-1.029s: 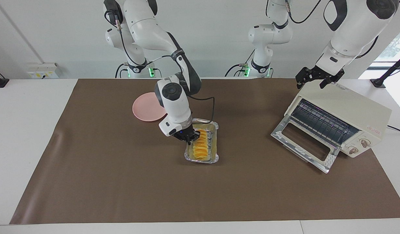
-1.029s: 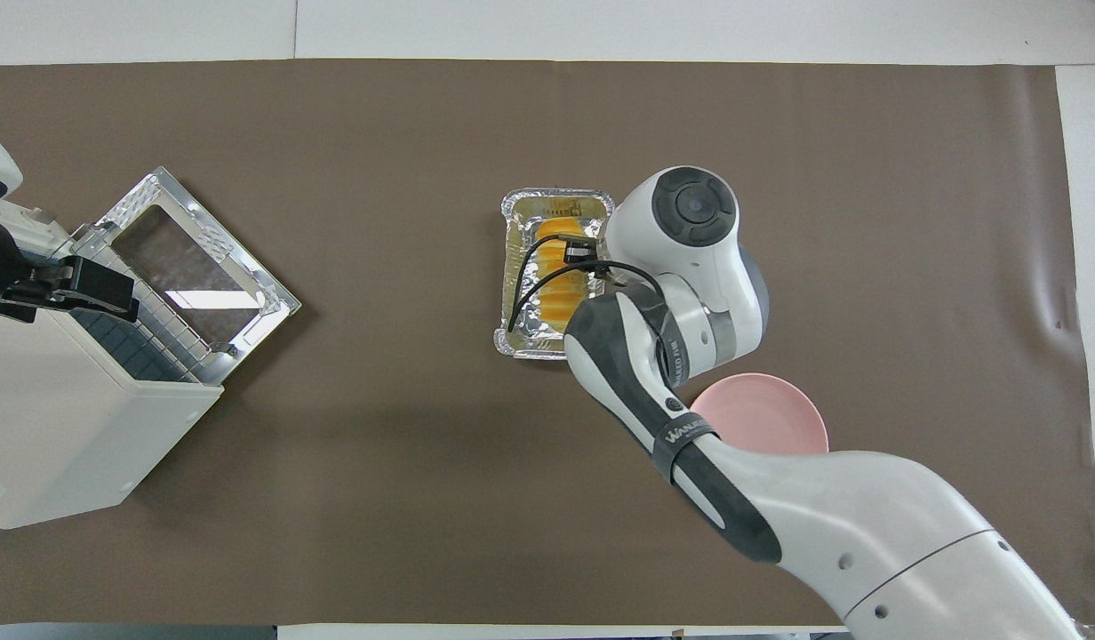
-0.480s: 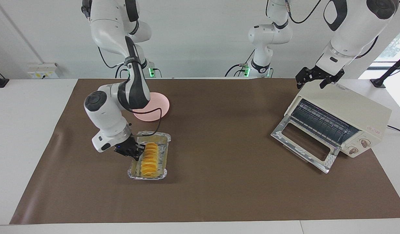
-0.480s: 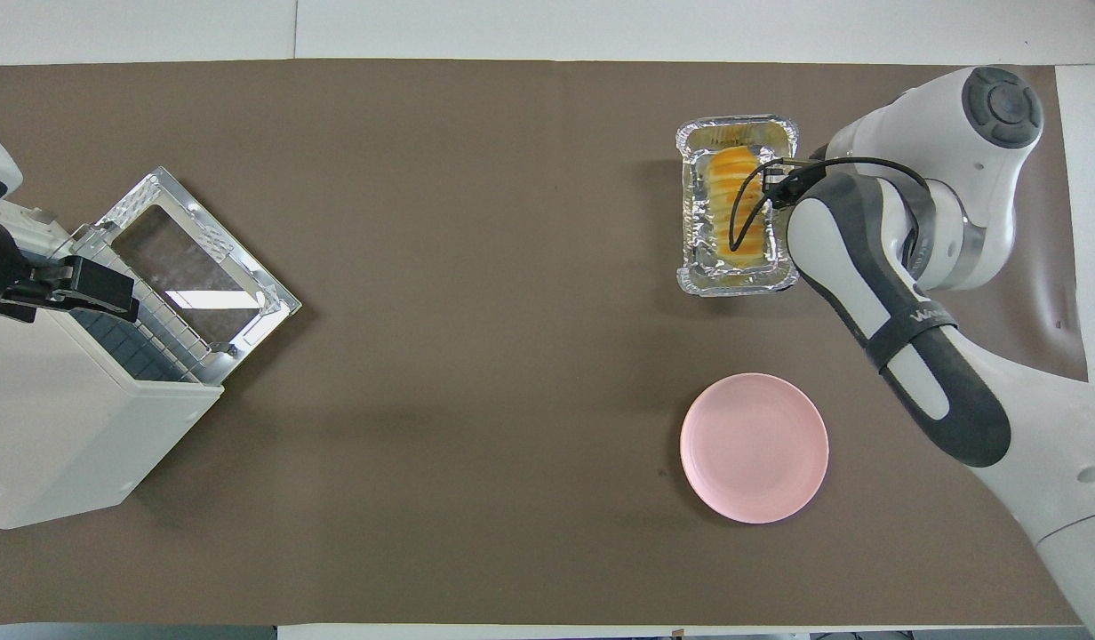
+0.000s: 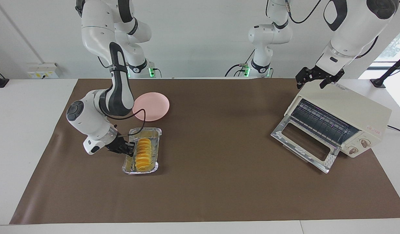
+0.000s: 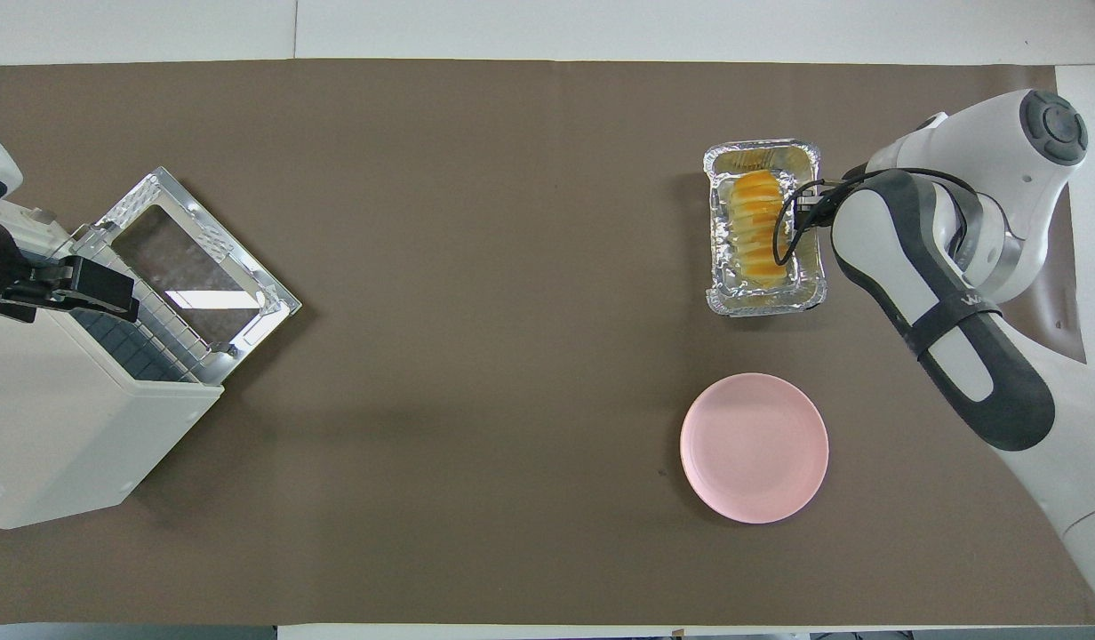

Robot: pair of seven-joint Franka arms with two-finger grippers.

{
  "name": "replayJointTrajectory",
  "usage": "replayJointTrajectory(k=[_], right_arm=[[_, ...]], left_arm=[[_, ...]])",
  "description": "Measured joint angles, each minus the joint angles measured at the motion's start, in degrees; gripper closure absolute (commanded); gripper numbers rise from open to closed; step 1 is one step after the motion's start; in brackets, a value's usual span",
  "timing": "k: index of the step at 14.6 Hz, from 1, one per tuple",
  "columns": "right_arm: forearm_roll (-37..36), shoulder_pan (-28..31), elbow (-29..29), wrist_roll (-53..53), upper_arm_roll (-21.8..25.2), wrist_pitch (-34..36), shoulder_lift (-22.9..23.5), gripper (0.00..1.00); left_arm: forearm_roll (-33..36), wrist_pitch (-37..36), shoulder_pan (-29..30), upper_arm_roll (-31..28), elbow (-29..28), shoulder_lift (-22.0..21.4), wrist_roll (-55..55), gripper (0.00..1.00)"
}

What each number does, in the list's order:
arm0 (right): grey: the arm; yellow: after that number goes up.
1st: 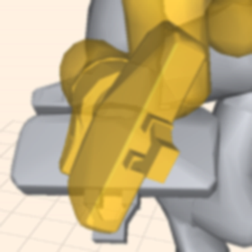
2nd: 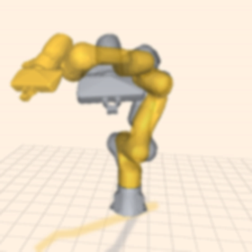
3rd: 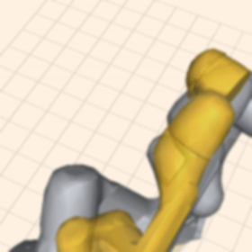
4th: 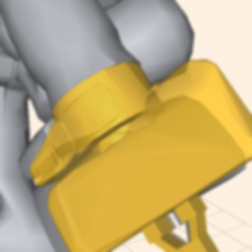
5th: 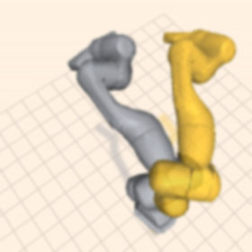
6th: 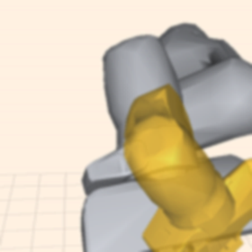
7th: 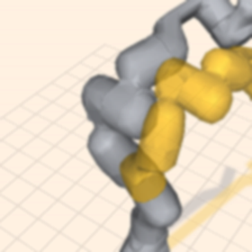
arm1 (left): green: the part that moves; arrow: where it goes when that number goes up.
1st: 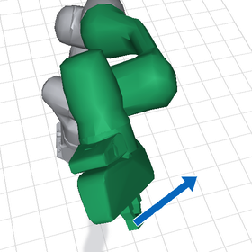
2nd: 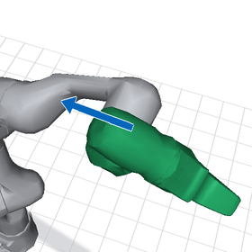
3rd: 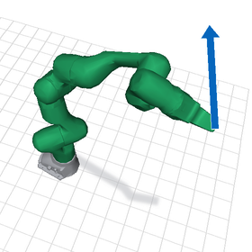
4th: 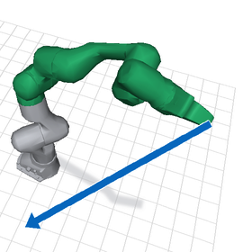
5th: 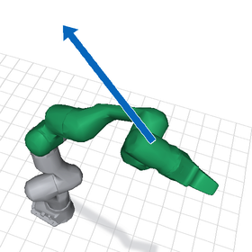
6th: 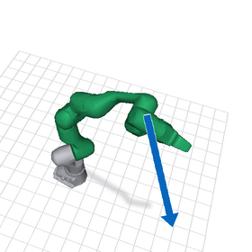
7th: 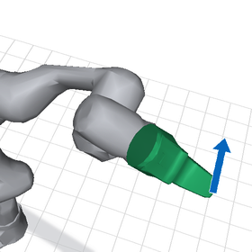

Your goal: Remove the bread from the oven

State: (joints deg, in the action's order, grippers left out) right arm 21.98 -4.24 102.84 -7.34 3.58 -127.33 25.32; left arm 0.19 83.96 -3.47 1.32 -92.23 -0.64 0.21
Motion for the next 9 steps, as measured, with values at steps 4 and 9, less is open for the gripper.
replayJointTrajectory(k=[4,9], right_arm=[[0.2,-0.5,1.6,0.5,-0.2,0.0,-1.0,1.00],[0.2,-1.3,2.0,1.4,-0.2,0.0,-1.7,0.00]], left_arm=[[0.0,0.0,0.0,0.0,0.0,0.0,0.0,0.00],[0.0,0.0,0.0,0.0,0.0,0.0,0.0,0.00]])
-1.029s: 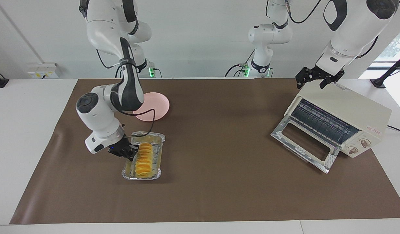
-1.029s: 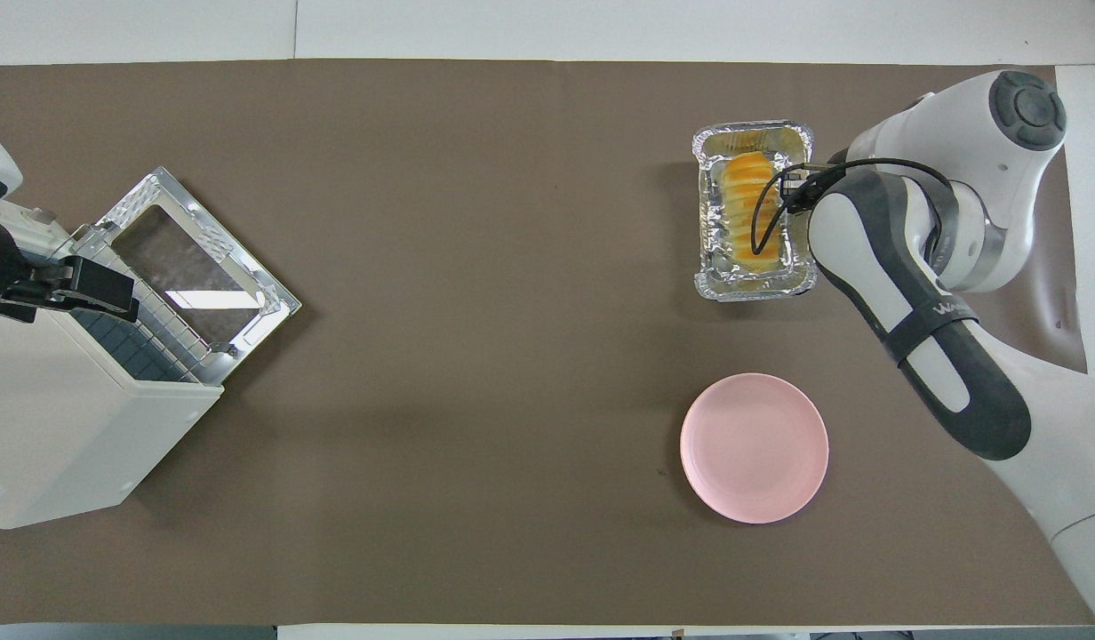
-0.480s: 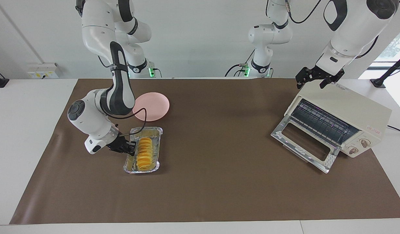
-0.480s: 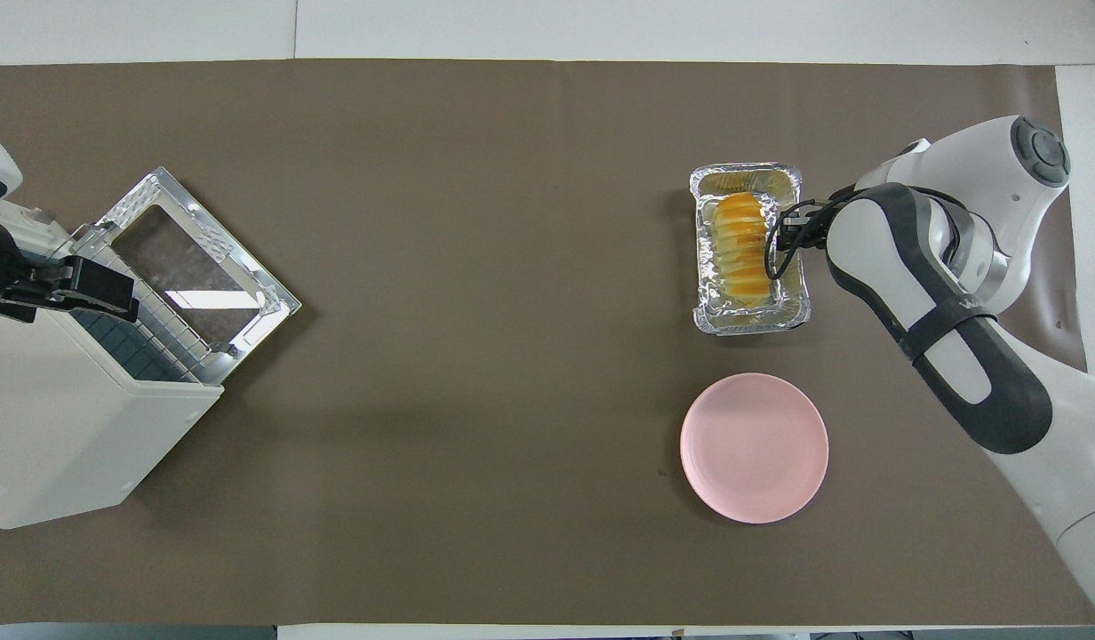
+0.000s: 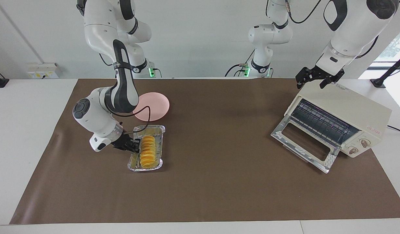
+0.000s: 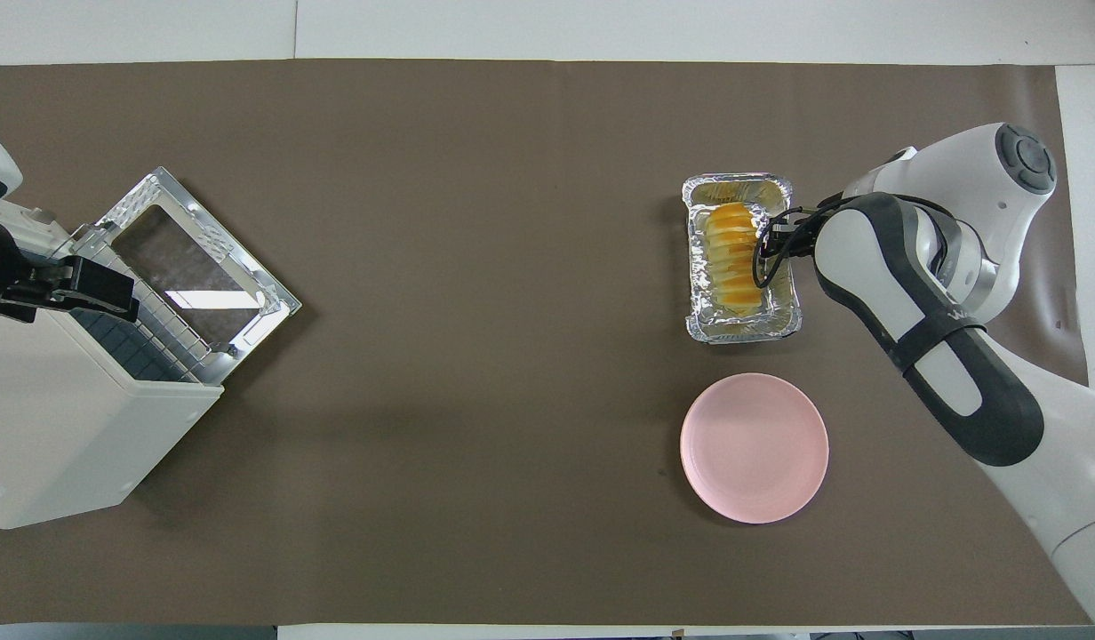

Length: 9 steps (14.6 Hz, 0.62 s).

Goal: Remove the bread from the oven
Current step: 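Grasp the yellow bread slices in the tray with the right gripper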

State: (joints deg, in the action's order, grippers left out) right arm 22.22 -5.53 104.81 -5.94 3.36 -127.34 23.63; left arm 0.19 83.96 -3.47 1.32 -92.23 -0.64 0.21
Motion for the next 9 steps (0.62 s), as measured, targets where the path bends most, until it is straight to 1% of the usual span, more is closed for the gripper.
replayJointTrajectory(k=[3,4,7,9], right_arm=[[-0.6,0.0,-1.1,0.1,0.2,0.6,-1.6,0.00],[-2.4,0.0,-2.1,0.4,0.2,1.6,-2.1,0.00],[-12.5,-1.5,-5.4,4.8,0.0,3.9,-3.0,0.00],[-14.6,-3.6,-5.8,8.3,0.0,3.9,-2.9,0.00]], left_arm=[[0.0,0.0,0.0,0.0,0.0,0.0,0.0,0.00],[0.0,0.0,0.0,0.0,0.0,0.0,0.0,0.00],[0.0,0.0,0.0,0.0,0.0,0.0,0.0,0.00],[0.0,0.0,0.0,0.0,0.0,0.0,0.0,0.00]])
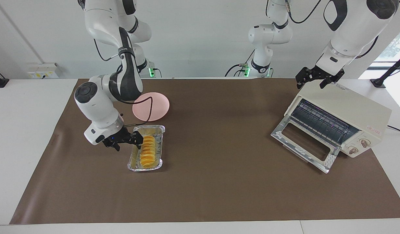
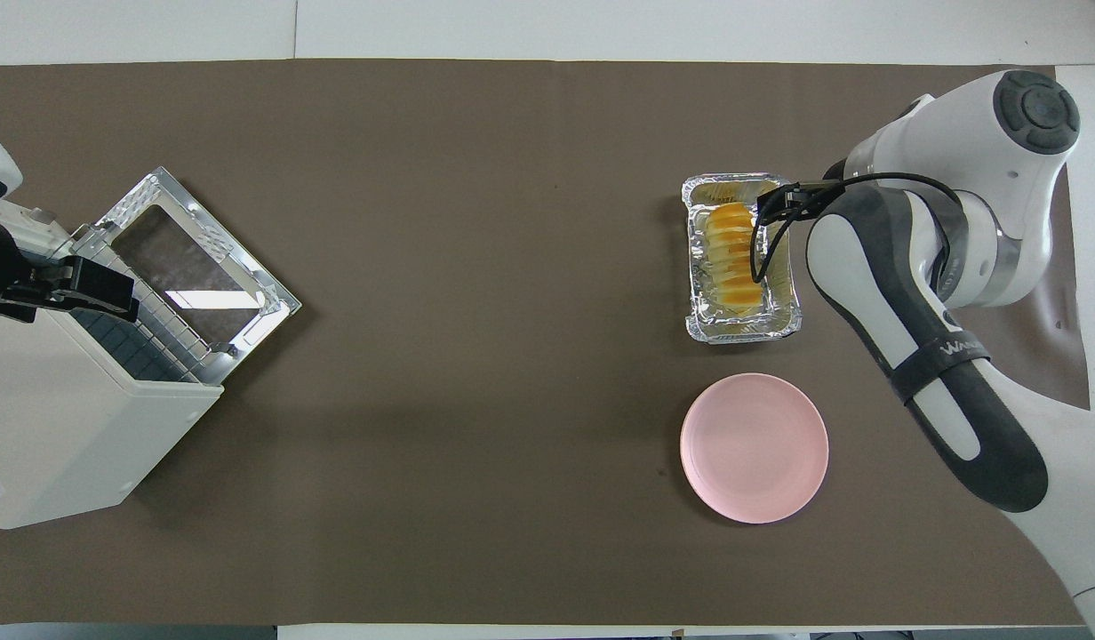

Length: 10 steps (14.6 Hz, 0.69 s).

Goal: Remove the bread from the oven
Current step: 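Grasp the yellow bread slices in the tray with the right gripper, then lift the bread with the right gripper and carry it to the pink plate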

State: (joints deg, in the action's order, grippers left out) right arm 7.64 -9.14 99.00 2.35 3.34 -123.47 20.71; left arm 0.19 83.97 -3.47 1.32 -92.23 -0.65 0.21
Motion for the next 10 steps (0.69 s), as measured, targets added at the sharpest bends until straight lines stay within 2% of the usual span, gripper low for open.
replayJointTrajectory(k=[7,10], right_arm=[[-0.1,-3.1,0.4,5.9,0.0,-3.3,3.2,0.02],[-0.1,-3.5,2.0,6.5,-0.1,-5.4,3.7,0.05]], left_arm=[[0.0,0.0,0.0,0.0,0.0,0.0,0.0,0.00],[0.0,0.0,0.0,0.0,0.0,0.0,0.0,0.00]])
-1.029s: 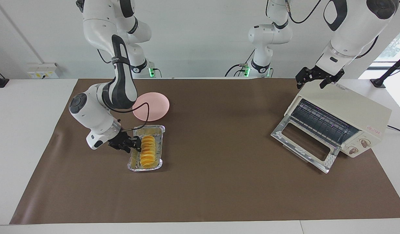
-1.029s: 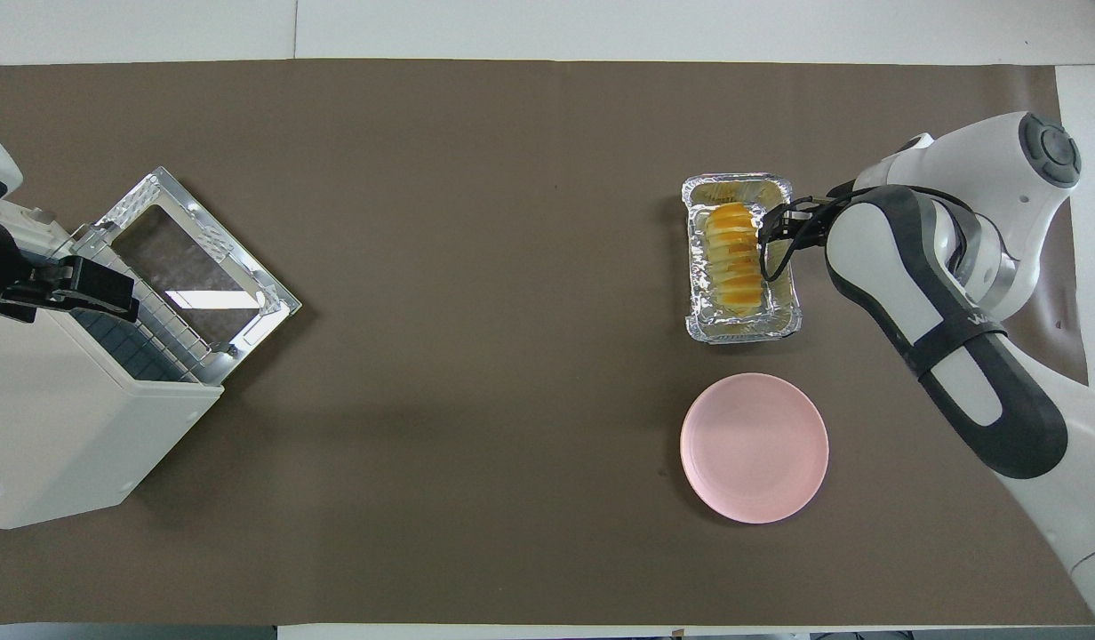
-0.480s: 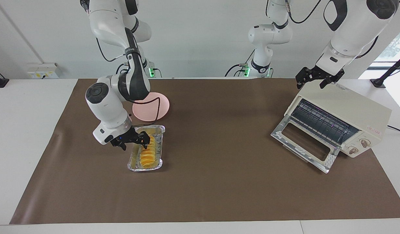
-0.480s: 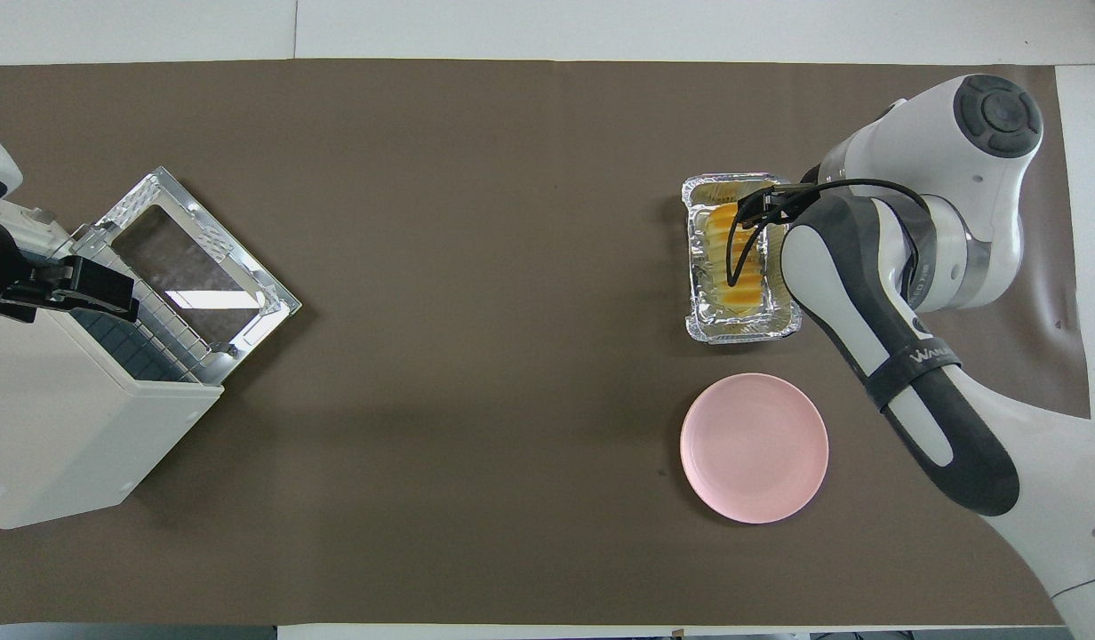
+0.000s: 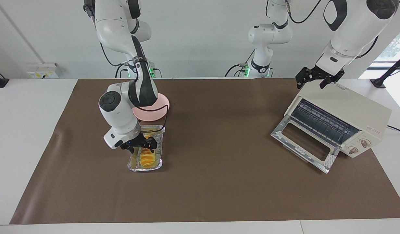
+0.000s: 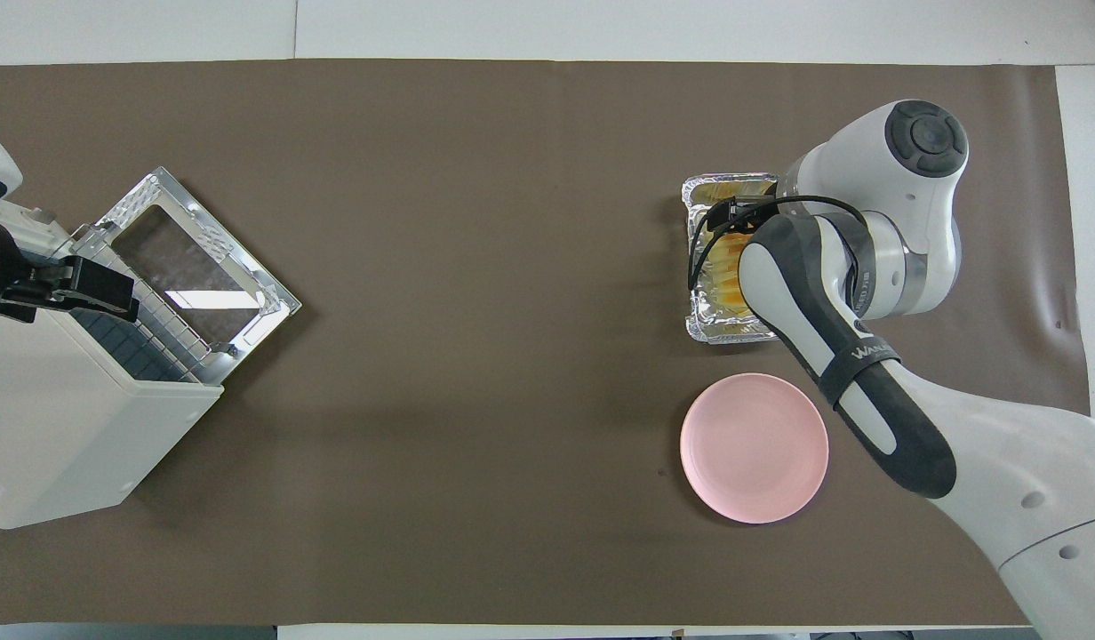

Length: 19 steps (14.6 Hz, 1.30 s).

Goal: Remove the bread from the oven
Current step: 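Lift the bread with the right gripper and carry it to the pink plate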

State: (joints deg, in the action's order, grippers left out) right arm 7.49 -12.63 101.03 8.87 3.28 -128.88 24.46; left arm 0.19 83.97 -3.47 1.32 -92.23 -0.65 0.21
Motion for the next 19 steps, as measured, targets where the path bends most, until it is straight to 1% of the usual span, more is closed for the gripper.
replayJointTrajectory(k=[1,3,5,6,7,8,9,10,11,16,17,19], right_arm=[[0.0,-0.4,0.5,0.4,0.0,-0.6,0.0,0.06],[0.0,-1.2,1.1,1.9,0.0,-0.9,0.1,0.12],[0.1,-1.6,1.4,2.7,0.0,-0.9,0.1,0.15],[0.1,-1.6,1.6,2.8,0.0,-0.9,0.1,0.19],[0.1,-1.6,1.8,2.8,0.0,-0.9,0.1,0.25],[0.1,-1.6,2.0,2.9,0.0,-0.9,0.1,0.33],[0.1,-1.6,2.3,2.9,0.0,-0.9,0.1,0.53],[0.1,-1.6,2.5,2.9,0.1,-0.9,0.1,0.85],[0.1,-1.6,2.6,2.9,0.1,-0.9,0.0,1.00],[0.1,-1.3,2.6,2.9,0.2,-0.3,-0.5,1.00],[0.1,-1.1,2.3,2.9,0.2,0.9,-0.9,1.00],[0.3,-0.6,0.6,2.9,0.2,5.8,-2.5,1.00]], left_arm=[[0.0,0.0,0.0,0.0,0.0,0.0,0.0,0.00],[0.0,0.0,0.0,0.0,0.0,0.0,0.0,0.00],[0.0,0.0,0.0,0.0,0.0,0.0,0.0,0.00],[0.0,0.0,0.0,0.0,0.0,0.0,0.0,0.00],[0.0,0.0,0.0,0.0,0.0,0.0,0.0,0.00],[0.0,0.0,0.0,0.0,0.0,0.0,0.0,0.00],[0.0,0.0,0.0,0.0,0.0,0.0,0.0,0.00],[0.0,0.0,0.0,0.0,0.0,0.0,0.0,0.00],[0.0,0.0,0.0,0.0,0.0,0.0,0.0,0.00],[0.0,0.0,0.0,0.0,0.0,0.0,0.0,0.00],[0.0,0.0,0.0,0.0,0.0,0.0,0.0,0.00],[0.0,0.0,0.0,0.0,0.0,0.0,0.0,0.00]])
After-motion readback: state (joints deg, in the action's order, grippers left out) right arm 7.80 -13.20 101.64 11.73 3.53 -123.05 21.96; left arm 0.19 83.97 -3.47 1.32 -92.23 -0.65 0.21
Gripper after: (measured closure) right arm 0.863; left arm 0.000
